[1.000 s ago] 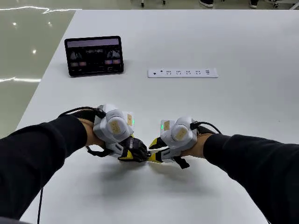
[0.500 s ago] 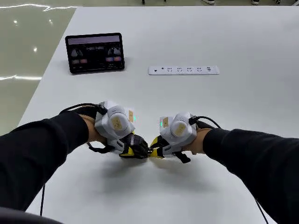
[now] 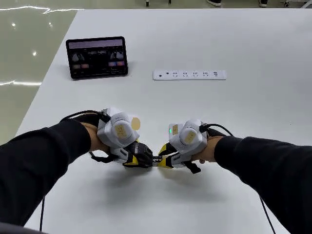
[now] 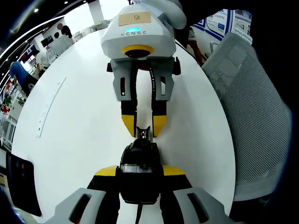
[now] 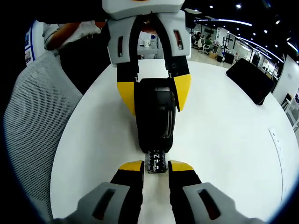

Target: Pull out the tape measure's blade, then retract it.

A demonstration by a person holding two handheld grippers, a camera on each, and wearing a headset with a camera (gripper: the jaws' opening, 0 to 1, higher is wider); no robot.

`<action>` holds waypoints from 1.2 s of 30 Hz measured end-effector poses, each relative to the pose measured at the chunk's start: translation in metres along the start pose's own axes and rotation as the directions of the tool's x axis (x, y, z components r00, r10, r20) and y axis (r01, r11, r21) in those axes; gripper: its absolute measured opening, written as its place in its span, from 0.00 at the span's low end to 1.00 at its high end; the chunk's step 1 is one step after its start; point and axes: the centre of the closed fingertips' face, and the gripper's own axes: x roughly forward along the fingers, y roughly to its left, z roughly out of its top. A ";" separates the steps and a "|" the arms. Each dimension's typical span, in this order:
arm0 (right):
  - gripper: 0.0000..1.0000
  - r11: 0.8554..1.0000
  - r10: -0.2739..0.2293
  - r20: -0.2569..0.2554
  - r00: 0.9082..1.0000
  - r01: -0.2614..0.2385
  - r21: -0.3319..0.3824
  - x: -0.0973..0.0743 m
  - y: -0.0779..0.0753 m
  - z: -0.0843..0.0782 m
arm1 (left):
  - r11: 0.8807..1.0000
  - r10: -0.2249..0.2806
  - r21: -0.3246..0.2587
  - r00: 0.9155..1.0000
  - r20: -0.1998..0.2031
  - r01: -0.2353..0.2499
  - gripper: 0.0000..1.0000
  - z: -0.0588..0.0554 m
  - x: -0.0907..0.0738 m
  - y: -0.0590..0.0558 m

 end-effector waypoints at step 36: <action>0.10 0.999 -0.024 -0.030 0.999 0.025 0.032 -0.010 -0.004 -0.015 | 1.000 0.007 -0.007 1.000 0.009 -0.007 0.28 0.000 -0.001 0.001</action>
